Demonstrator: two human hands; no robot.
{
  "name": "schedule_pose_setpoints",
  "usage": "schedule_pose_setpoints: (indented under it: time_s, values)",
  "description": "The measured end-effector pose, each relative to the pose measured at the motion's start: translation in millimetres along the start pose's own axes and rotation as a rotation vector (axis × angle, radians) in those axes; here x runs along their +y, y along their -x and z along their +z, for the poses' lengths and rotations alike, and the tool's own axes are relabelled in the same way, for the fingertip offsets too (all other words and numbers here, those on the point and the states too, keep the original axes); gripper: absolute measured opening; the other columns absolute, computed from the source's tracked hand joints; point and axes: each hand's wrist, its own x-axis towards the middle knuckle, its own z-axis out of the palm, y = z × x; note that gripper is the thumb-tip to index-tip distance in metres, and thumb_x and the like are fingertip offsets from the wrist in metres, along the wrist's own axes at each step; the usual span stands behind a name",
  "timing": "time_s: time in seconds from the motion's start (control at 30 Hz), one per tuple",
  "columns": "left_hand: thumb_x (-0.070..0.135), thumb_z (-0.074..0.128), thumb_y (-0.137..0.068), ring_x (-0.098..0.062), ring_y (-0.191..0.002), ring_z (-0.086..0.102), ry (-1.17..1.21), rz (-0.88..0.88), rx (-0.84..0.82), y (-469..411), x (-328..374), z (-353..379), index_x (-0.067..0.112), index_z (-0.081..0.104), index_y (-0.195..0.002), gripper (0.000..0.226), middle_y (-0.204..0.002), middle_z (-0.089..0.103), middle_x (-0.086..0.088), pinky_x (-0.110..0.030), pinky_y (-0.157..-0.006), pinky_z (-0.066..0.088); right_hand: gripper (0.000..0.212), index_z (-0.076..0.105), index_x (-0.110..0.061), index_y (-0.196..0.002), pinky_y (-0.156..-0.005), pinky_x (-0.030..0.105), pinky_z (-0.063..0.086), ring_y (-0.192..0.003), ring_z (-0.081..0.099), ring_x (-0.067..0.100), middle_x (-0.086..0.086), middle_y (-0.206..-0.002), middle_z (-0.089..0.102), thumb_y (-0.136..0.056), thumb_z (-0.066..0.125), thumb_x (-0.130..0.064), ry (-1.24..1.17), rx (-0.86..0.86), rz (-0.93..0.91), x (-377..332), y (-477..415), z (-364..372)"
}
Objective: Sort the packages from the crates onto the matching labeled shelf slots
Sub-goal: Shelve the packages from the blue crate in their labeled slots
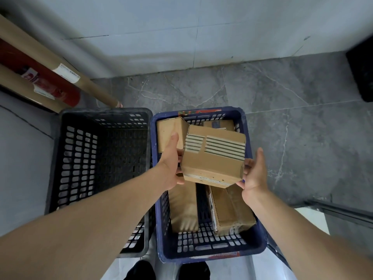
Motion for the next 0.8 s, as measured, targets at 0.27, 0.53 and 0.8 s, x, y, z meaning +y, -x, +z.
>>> schedule_pose_setpoints:
  time_s: [0.27, 0.53, 0.8]
  values:
    - [0.052, 0.057, -0.087, -0.031, -0.108, 0.067, -0.069, -0.016, -0.072, 1.0, -20.1, -7.0, 0.021, 0.07, -0.095, 0.034, -0.107, 0.075, -0.002, -0.064, -0.108, 0.034, 0.035, 0.075, -0.025, -0.086, -0.082, 0.04, 0.055, -0.092, 0.072, 0.024, 0.002, -0.091, 0.077, -0.097, 0.06, -0.055, 0.028, -0.089, -0.034, 14.7, 7.3, -3.0]
    - [0.052, 0.055, -0.088, -0.022, -0.071, 0.058, -0.082, -0.051, -0.063, 6.9, -24.4, -17.8, 0.016, 0.059, -0.072, 0.039, -0.075, 0.062, -0.002, -0.036, -0.069, 0.05, 0.055, 0.064, -0.02, -0.054, -0.085, 0.048, 0.054, -0.078, 0.069, 0.032, 0.006, -0.073, 0.07, -0.099, 0.058, -0.052, 0.002, -0.035, -0.04, 28.7, 21.3, -14.6]
    - [0.021, 0.054, -0.094, -0.025, -0.091, 0.064, -0.178, -0.089, -0.064, 0.3, -50.8, -24.7, 0.018, 0.072, -0.087, 0.02, -0.089, 0.071, -0.003, -0.045, -0.08, 0.053, 0.021, 0.079, -0.013, -0.078, -0.093, 0.062, 0.054, -0.102, 0.072, 0.047, 0.019, -0.097, 0.078, -0.091, 0.069, -0.024, 0.189, -0.084, 0.019, 56.0, 16.8, -23.3]
